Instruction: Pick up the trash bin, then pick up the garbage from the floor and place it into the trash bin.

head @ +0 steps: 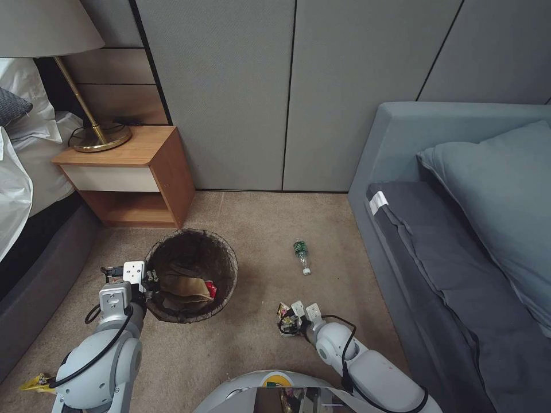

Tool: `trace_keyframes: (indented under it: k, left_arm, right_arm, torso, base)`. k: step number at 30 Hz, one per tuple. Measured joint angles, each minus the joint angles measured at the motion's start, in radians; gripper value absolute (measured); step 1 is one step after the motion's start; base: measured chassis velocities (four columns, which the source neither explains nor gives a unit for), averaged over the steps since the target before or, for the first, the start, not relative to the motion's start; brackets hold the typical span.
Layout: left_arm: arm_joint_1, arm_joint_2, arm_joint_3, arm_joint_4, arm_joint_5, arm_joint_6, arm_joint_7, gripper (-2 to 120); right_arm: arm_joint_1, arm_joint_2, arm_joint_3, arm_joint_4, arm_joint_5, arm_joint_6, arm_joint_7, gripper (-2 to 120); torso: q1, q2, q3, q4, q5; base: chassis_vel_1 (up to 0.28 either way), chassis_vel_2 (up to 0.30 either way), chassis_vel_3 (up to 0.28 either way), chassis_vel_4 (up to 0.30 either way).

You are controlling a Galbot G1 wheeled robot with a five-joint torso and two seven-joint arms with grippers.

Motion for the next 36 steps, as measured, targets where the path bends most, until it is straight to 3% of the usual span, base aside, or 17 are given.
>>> trace_keyframes:
  k: [7,13,15,16,22,25,36]
  left_arm:
    - [-0.001,0.001,-0.001,0.0,-0.001,0.0,0.0,4]
    - [-0.006,0.001,0.002,0.004,0.0,0.0,0.0,4]
    - [-0.006,0.001,0.002,0.004,0.0,0.0,0.0,4]
    - [-0.005,0.001,0.001,0.005,0.0,0.0,0.0,4]
    - [-0.005,0.002,-0.001,0.007,0.0,0.0,0.0,4]
    - [-0.009,0.0,0.001,0.009,0.0,0.0,0.0,4]
    - [-0.008,0.001,0.002,0.01,0.001,0.0,0.001,4]
  right_arm:
    - [-0.003,-0.003,0.012,-0.006,-0.004,0.0,-0.005,70]
    - [-0.007,-0.003,0.017,-0.006,-0.006,0.002,-0.005,44]
    - [-0.007,-0.004,0.017,-0.006,-0.006,0.002,-0.005,41]
    - [-0.008,-0.004,0.019,-0.005,-0.006,0.003,-0.005,34]
    - [-0.014,-0.017,0.022,0.018,-0.004,-0.003,-0.006,15]
    - [-0.023,-0.039,0.035,0.05,0.001,-0.008,-0.005,0]
    - [-0.054,-0.062,0.121,0.161,0.04,-0.014,0.007,0]
  torso:
    - [0.0,0.0,0.0,-0.0003,-0.0005]
    - [0.0,0.0,0.0,-0.0001,-0.0004]
    - [0.0,0.0,0.0,0.0,-0.0004]
    - [0.0,0.0,0.0,0.0003,0.0]
    - [0.0,0.0,0.0,0.0006,0.001]
    - [0.0,0.0,0.0,0.0001,0.0004]
    - [0.0,0.0,0.0,0.0002,0.0003]
  base:
    - [0.0,0.0,0.0,0.0]
    - [0.0,0.0,0.0,0.0]
    - [0.0,0.0,0.0,0.0]
    - [0.0,0.0,0.0,0.0]
    - [0.0,0.0,0.0,0.0]
    - [0.0,0.0,0.0,0.0]
    - [0.0,0.0,0.0,0.0]
